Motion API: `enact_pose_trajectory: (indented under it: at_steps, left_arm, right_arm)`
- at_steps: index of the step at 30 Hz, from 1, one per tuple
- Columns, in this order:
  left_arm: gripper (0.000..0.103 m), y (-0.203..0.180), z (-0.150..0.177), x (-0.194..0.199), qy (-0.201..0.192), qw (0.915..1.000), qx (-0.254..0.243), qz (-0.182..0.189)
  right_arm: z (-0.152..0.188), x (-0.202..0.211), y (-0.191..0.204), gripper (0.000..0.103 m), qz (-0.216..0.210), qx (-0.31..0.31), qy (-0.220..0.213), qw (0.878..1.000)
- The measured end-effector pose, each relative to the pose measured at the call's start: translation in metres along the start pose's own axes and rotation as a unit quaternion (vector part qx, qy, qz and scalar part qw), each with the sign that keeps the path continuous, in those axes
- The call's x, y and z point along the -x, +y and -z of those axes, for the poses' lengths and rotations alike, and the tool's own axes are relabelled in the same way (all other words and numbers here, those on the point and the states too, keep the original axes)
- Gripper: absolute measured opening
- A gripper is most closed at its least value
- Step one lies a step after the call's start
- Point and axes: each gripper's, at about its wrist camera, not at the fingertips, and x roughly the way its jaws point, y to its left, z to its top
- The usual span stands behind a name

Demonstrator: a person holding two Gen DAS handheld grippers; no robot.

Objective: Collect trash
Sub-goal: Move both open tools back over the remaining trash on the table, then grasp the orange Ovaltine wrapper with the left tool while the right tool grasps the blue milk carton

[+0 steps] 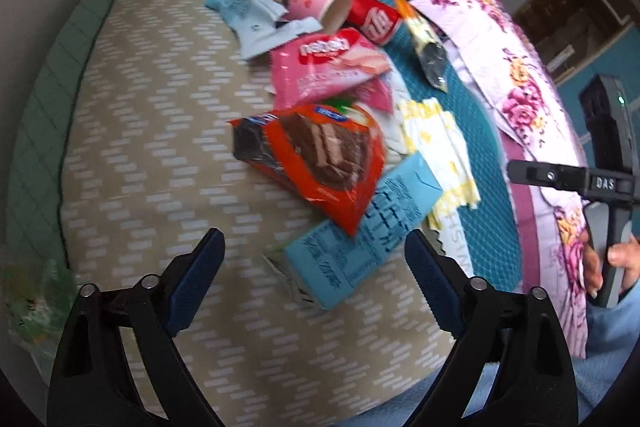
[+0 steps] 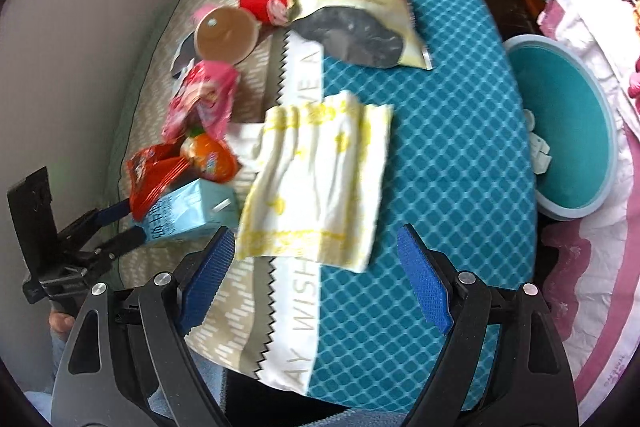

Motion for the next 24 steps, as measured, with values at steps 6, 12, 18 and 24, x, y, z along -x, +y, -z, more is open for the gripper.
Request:
enact_pose_trajectory:
  at_steps: [6,12,18,24]
  left_arm:
    - [0.063,-0.008,0.007,-0.006,0.004,0.9990,-0.012,0.042]
    - [0.056,-0.041,0.018,-0.020,0.025,0.9952,-0.039,0.086]
    - [0.056,-0.060,0.017,-0.032,0.034,0.9929,-0.039,0.107]
    - [0.057,-0.032,0.022,-0.011,0.013,0.9959,-0.008,0.089]
  right_arm:
    - [0.001,-0.006,0.007,0.079,-0.012,-0.003,0.008,1.000]
    - [0.004,-0.010,0.005,0.079,-0.024,-0.013,0.014,1.000]
    - [0.007,-0.019,0.008,0.079,-0.054,-0.028,0.023,0.998]
    - [0.000,-0.036,0.025,0.079,-0.059,-0.024,0.035,0.997]
